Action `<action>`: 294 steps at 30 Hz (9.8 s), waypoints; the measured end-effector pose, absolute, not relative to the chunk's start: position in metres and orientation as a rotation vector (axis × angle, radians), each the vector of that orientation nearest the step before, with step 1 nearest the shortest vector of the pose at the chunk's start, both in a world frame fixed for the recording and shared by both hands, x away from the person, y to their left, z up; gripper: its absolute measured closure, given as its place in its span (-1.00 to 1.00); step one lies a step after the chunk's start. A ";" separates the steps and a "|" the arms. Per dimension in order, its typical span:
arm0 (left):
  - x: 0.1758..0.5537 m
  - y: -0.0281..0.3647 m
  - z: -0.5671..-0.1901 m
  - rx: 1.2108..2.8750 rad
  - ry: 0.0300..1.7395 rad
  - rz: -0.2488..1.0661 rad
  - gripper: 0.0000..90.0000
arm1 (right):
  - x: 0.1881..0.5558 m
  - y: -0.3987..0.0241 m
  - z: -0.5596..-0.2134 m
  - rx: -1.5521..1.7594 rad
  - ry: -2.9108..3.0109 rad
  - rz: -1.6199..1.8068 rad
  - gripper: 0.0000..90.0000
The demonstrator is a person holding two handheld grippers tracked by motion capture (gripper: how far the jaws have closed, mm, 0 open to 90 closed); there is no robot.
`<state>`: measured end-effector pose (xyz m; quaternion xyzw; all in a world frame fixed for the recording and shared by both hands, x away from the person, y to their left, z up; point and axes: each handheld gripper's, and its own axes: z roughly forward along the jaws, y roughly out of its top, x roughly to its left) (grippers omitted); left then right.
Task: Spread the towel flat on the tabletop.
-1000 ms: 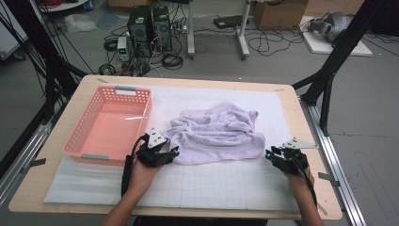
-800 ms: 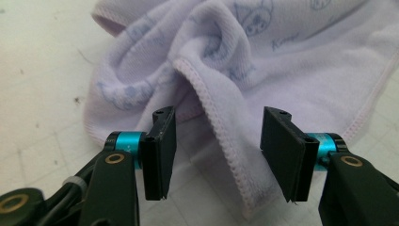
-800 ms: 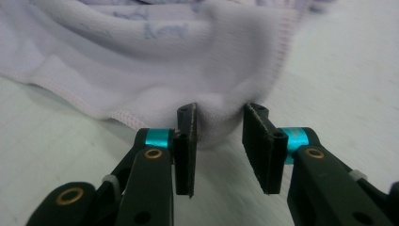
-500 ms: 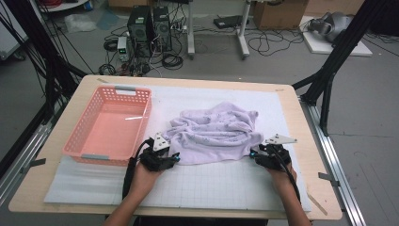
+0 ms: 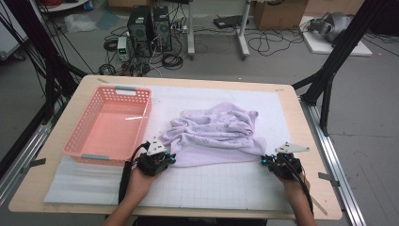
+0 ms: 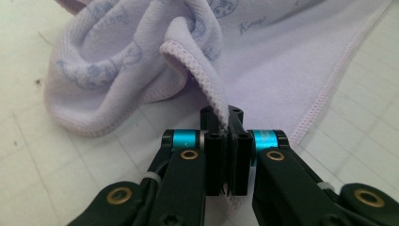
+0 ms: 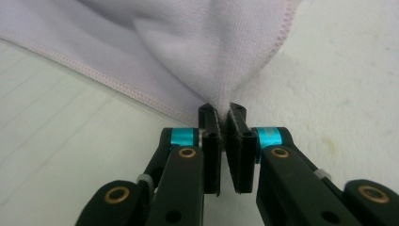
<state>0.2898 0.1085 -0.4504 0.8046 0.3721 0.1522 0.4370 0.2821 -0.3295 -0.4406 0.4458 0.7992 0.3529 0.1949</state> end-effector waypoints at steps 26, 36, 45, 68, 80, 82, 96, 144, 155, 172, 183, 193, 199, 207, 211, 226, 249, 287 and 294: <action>0.206 0.134 -0.448 1.977 0.880 0.205 0.16 | 0.156 -0.326 -0.428 1.244 2.295 0.939 0.33; 0.243 0.130 -0.446 1.893 0.994 0.245 -0.06 | 0.187 -0.333 -0.425 1.342 2.038 1.052 0.14; 0.264 0.112 -0.449 2.005 0.981 0.306 0.90 | 0.232 -0.314 -0.449 1.364 2.146 1.023 0.88; 0.250 0.137 -0.442 1.917 1.005 0.379 0.09 | 0.214 -0.330 -0.440 1.310 2.077 1.052 0.37; 0.221 0.157 -0.429 1.856 0.963 0.390 0.12 | 0.209 -0.324 -0.447 1.232 2.178 0.933 0.94; 0.218 0.159 -0.429 1.854 0.921 0.338 0.16 | 0.208 -0.325 -0.445 1.257 2.151 0.880 0.94; 0.232 0.118 -0.448 2.043 0.891 0.376 0.89 | 0.206 -0.333 -0.450 1.318 2.145 1.010 0.78; 0.196 0.160 -0.433 1.999 0.902 0.210 0.95 | 0.164 -0.340 -0.434 1.274 2.219 1.065 0.95; 0.152 0.171 -0.443 2.043 0.822 0.101 0.71 | 0.111 -0.341 -0.438 1.222 2.394 0.923 0.93; 0.253 0.137 -0.453 1.958 1.041 0.322 0.00 | 0.199 -0.320 -0.441 1.324 2.119 1.018 0.33; 0.233 0.131 -0.450 2.014 0.992 0.335 0.92 | 0.200 -0.315 -0.448 1.354 2.202 1.059 0.95; 0.198 0.157 -0.441 2.016 0.947 0.179 0.92 | 0.153 -0.332 -0.435 1.285 2.259 1.086 0.95; 0.180 0.159 -0.442 2.031 0.844 0.144 0.60 | 0.127 -0.337 -0.428 1.265 2.310 1.092 0.79; 0.224 0.145 -0.443 1.918 0.979 0.261 0.06 | 0.161 -0.323 -0.435 1.321 2.177 1.074 0.37; 0.245 0.130 -0.451 1.931 1.015 0.245 0.07 | 0.190 -0.317 -0.442 1.382 2.117 1.031 0.35; 0.198 0.137 -0.448 2.065 0.892 0.221 0.92 | 0.163 -0.325 -0.440 1.307 2.282 0.999 0.91; 0.256 0.138 -0.439 1.898 0.964 0.288 0.12 | 0.206 -0.323 -0.440 1.338 2.112 1.062 0.37; 0.295 0.113 -0.447 2.066 0.928 0.289 0.93 | 0.263 -0.331 -0.444 1.296 2.294 1.027 0.94; 0.252 0.124 -0.440 2.147 0.822 0.198 0.93 | 0.221 -0.352 -0.438 1.319 2.405 1.028 0.94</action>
